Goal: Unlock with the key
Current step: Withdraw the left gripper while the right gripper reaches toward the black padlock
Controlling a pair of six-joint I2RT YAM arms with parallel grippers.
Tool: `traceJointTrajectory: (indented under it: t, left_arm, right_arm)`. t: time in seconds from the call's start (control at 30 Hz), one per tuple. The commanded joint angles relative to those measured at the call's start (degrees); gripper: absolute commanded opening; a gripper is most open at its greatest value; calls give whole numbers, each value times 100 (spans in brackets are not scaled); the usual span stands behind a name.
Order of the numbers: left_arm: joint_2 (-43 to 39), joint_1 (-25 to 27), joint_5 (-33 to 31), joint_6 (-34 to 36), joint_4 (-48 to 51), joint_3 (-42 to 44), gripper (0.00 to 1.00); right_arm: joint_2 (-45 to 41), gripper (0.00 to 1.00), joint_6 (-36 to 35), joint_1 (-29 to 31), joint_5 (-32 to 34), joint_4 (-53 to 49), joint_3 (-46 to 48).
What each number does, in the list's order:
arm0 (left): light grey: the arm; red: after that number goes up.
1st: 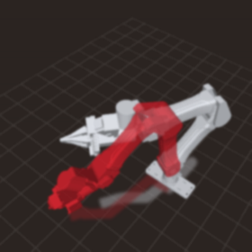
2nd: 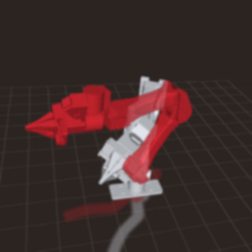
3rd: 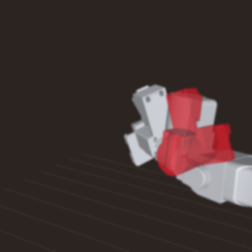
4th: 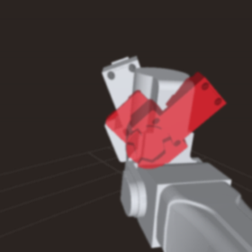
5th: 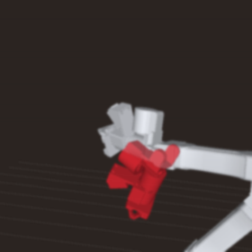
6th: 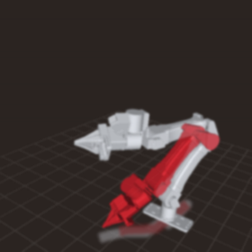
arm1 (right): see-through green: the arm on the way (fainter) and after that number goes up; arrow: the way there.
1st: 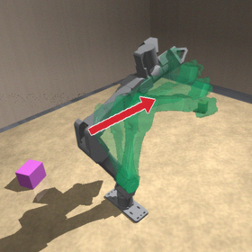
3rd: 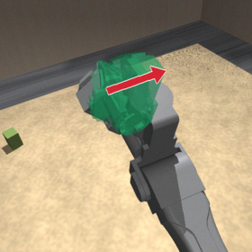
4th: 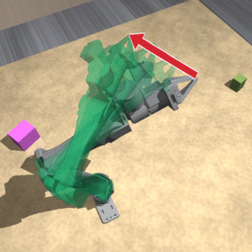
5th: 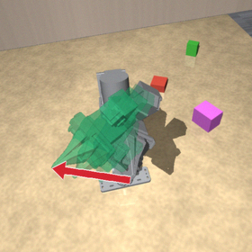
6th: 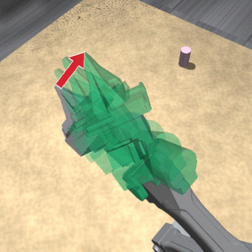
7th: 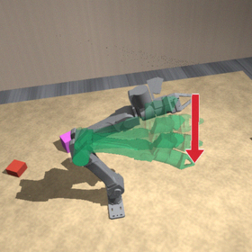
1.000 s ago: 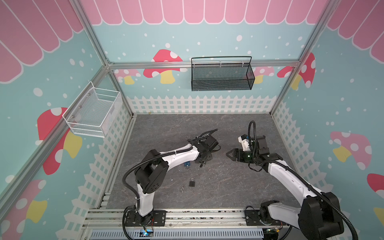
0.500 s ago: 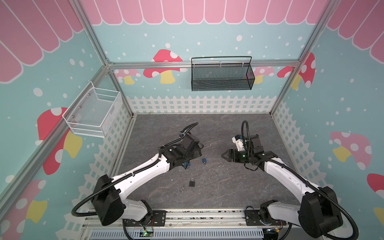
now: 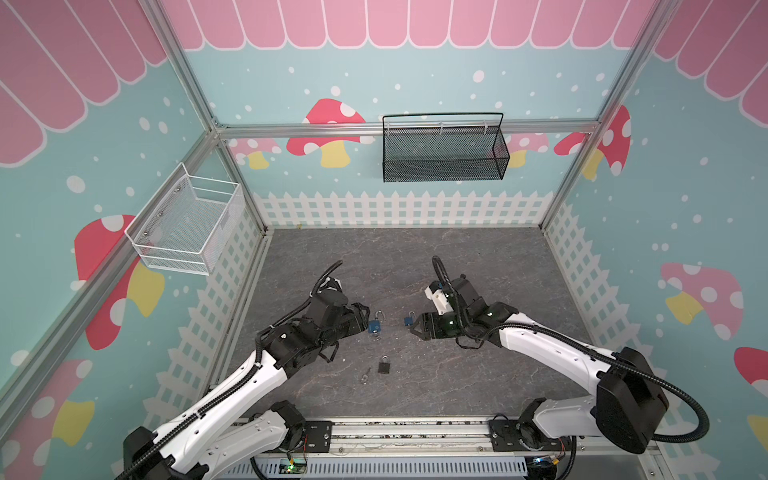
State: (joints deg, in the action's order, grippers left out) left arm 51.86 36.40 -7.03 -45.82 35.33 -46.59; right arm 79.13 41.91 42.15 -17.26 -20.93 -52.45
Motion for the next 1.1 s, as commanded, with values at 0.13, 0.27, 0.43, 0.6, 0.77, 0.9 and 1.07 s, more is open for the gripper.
traceJointTrajectory:
  t: [0.13, 0.27, 0.43, 0.6, 0.77, 0.9, 1.07]
  left_arm:
    - [-957, -296, 80, 179, 664, 401, 66]
    - [-1417, -388, 136, 22, 811, 565, 66]
    - [-1996, -406, 27, -244, 1138, 707, 66]
    - [-2425, -406, 5, -429, 1397, 813, 66]
    - [-2685, -408, -105, -670, 1546, 892, 66]
    - [-2768, -406, -148, -776, 1562, 941, 66]
    - [-2786, -409, -278, -838, 1641, 899, 66]
  right_arm:
    - [783, 74, 674, 1246, 542, -262, -676]
    - [1227, 74, 868, 1797, 641, -271, -986]
    - [1799, 74, 985, 2340, 707, -214, -1345]
    - [2193, 74, 965, 2443, 846, -295, -1680]
    - [2437, 74, 940, 2508, 949, -241, -1854]
    - [2622, 74, 924, 2559, 977, -203, -1930]
    - [2862, 74, 836, 2656, 997, -178, -2086]
